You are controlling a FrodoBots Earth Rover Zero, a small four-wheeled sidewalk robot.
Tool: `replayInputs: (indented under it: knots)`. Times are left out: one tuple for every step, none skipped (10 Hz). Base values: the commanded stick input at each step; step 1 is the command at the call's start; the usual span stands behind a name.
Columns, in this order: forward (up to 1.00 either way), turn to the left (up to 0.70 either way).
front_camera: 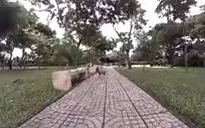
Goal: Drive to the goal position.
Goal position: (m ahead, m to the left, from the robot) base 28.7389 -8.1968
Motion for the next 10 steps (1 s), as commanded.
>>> replayInputs:
  knots:
    - [0.70, 0.00]
    - [0.70, 0.00]
    - [0.70, 0.00]
    - [0.70, 0.00]
    - [0.70, -0.12]
    - [0.70, -0.24]
    - [0.70, -0.27]
    - [0.70, -0.13]
    - [0.70, 0.00]
    - [0.70, 0.00]
